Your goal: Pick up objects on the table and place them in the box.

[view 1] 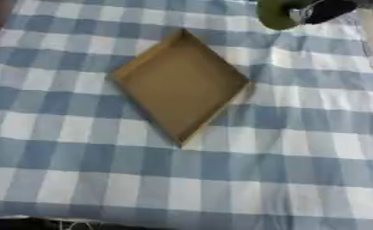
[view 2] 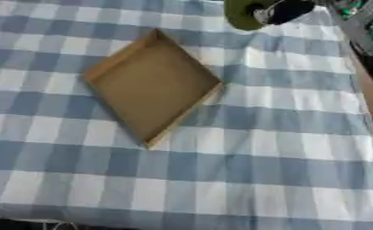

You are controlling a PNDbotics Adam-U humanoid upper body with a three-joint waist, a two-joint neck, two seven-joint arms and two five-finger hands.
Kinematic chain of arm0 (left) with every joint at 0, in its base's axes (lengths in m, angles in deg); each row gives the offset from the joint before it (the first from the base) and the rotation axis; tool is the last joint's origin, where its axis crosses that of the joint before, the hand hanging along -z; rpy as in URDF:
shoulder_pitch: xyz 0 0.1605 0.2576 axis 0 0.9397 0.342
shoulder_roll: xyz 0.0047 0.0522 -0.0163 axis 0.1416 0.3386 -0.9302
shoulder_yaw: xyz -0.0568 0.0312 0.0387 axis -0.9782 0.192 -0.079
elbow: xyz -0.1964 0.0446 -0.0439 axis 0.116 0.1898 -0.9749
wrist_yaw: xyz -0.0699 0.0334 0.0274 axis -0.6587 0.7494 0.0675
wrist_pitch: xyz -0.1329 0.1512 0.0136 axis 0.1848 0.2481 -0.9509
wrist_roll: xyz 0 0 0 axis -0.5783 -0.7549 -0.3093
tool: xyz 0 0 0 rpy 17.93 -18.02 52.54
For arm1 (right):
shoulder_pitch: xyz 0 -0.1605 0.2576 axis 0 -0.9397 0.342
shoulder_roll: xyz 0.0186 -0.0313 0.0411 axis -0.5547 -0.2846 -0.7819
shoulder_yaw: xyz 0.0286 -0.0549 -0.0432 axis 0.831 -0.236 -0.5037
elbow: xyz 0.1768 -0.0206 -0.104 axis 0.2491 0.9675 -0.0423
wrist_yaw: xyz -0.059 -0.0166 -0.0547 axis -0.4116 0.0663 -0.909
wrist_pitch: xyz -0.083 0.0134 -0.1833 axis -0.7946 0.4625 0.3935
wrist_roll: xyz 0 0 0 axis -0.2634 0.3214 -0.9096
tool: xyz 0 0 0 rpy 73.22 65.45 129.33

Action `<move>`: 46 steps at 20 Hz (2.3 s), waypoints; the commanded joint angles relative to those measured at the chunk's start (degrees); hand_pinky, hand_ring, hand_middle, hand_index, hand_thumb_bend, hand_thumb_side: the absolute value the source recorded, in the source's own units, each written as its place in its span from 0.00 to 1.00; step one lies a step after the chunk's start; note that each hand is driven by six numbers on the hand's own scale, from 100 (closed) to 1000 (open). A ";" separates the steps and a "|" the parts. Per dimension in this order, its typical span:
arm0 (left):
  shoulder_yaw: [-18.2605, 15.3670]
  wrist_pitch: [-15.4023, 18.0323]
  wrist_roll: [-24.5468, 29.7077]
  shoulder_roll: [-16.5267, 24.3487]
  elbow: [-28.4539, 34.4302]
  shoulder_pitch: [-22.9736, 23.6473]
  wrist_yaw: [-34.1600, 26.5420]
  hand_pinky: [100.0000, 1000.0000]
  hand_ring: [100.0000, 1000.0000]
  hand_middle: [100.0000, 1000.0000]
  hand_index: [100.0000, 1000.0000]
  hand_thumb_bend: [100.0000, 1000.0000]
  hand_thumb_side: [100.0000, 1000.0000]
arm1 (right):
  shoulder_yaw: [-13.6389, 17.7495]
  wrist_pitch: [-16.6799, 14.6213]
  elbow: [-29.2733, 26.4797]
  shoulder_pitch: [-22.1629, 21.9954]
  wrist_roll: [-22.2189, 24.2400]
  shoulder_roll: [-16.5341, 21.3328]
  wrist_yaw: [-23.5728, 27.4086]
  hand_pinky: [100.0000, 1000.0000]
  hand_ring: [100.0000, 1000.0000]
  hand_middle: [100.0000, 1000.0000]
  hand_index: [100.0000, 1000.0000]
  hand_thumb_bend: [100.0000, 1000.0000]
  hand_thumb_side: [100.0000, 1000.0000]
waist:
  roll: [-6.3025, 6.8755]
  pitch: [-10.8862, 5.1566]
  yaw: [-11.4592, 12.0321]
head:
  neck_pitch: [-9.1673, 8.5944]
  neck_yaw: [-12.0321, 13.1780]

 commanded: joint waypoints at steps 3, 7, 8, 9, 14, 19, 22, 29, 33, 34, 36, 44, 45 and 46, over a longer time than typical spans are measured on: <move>-0.28 0.12 0.21 1.34 0.95 -1.00 -0.11 0.68 0.56 0.55 0.79 0.00 0.57 | -2.31 2.13 -10.05 1.13 2.18 2.44 3.19 0.58 0.60 0.45 0.45 0.00 0.09 | 0.25 -1.47 0.31 | 0.34 -0.37; -0.17 0.11 0.34 1.25 0.95 -1.04 -0.20 0.68 0.56 0.55 0.79 0.00 0.57 | -5.32 4.20 -17.39 1.87 4.28 1.60 3.80 0.58 0.60 0.46 0.46 0.00 0.09 | 0.32 -1.48 0.68 | 0.43 -0.56; -0.10 0.10 0.41 1.20 0.95 -1.09 -0.24 0.68 0.56 0.55 0.79 0.00 0.57 | -6.25 4.97 -18.68 2.10 5.05 1.08 3.66 0.58 0.60 0.46 0.46 0.00 0.09 | 0.33 -1.49 0.78 | 0.43 -0.65; -0.03 0.09 0.49 1.16 0.95 -1.13 -0.28 0.68 0.56 0.55 0.79 0.00 0.57 | -7.14 5.81 -19.44 2.28 5.80 0.52 3.49 0.58 0.60 0.46 0.46 0.00 0.09 | 0.35 -1.49 0.87 | 0.41 -0.71; 0.08 0.04 0.68 0.91 0.95 -1.21 -0.45 0.68 0.56 0.55 0.79 0.00 0.58 | -9.57 9.20 -18.02 2.32 7.18 -2.77 1.84 0.58 0.61 0.47 0.47 0.00 0.09 | 0.46 -1.38 1.31 | 0.34 -0.94; 0.20 -0.01 0.87 0.64 0.95 -1.30 -0.57 0.68 0.56 0.55 0.79 0.00 0.58 | -10.31 9.72 -13.59 1.47 5.04 -5.85 -0.76 0.58 0.61 0.47 0.47 0.00 0.08 | 0.58 -1.10 1.73 | 0.16 -0.98; 0.28 -0.07 1.03 0.46 0.95 -1.39 -0.66 0.68 0.56 0.55 0.79 0.00 0.58 | -10.87 9.20 -10.97 0.92 4.06 -7.49 -2.04 0.58 0.61 0.47 0.47 0.00 0.08 | 0.61 -1.03 1.81 | 0.05 -1.08; 0.30 -0.09 1.18 0.21 0.95 -1.40 -0.78 0.68 0.56 0.56 0.79 0.00 0.59 | -11.69 6.71 -6.15 0.07 2.13 -10.34 -4.65 0.58 0.60 0.47 0.47 0.00 0.08 | 0.75 -0.96 2.02 | -0.11 -1.23; 0.32 -0.12 1.23 0.08 0.95 -1.52 -0.86 0.68 0.56 0.56 0.79 0.00 0.59 | -13.79 4.28 -3.50 -0.04 3.89 -11.89 -5.34 0.60 0.63 0.50 0.50 0.00 0.09 | 0.68 -0.83 2.06 | -0.15 -1.43; 0.31 -0.12 1.23 0.08 0.95 -1.54 -0.87 0.68 0.56 0.56 0.79 0.00 0.59 | -14.03 3.63 -2.94 -0.03 4.27 -12.13 -5.51 0.61 0.64 0.51 0.51 0.01 0.09 | 0.68 -0.82 2.06 | -0.17 -1.42; 0.31 -0.12 1.24 0.10 0.95 -1.53 -0.89 0.68 0.56 0.56 0.79 0.00 0.59 | -14.20 2.62 -2.31 -0.09 4.83 -12.24 -5.83 0.64 0.69 0.57 0.59 0.08 0.08 | 0.66 -0.84 2.01 | -0.18 -1.38; 0.38 -0.20 1.36 0.17 0.95 -1.54 -0.98 0.68 0.56 0.56 0.79 0.00 0.59 | -13.05 1.48 -3.59 -0.30 7.27 -11.15 -7.49 0.76 0.84 0.73 0.82 0.32 0.13 | 0.60 -0.95 1.69 | -0.30 -1.25; 0.37 -0.20 1.37 0.18 0.95 -1.53 -0.98 0.68 0.56 0.56 0.79 0.00 0.59 | -12.70 1.77 -4.35 -0.33 7.30 -10.86 -7.45 0.77 0.85 0.74 0.83 0.31 0.11 | 0.60 -0.96 1.64 | -0.32 -1.22; 0.36 -0.21 1.36 0.19 0.95 -1.52 -0.99 0.68 0.56 0.56 0.79 0.00 0.59 | -12.28 2.11 -5.29 -0.35 7.32 -10.51 -7.34 0.78 0.85 0.75 0.84 0.31 0.10 | 0.60 -0.98 1.58 | -0.32 -1.17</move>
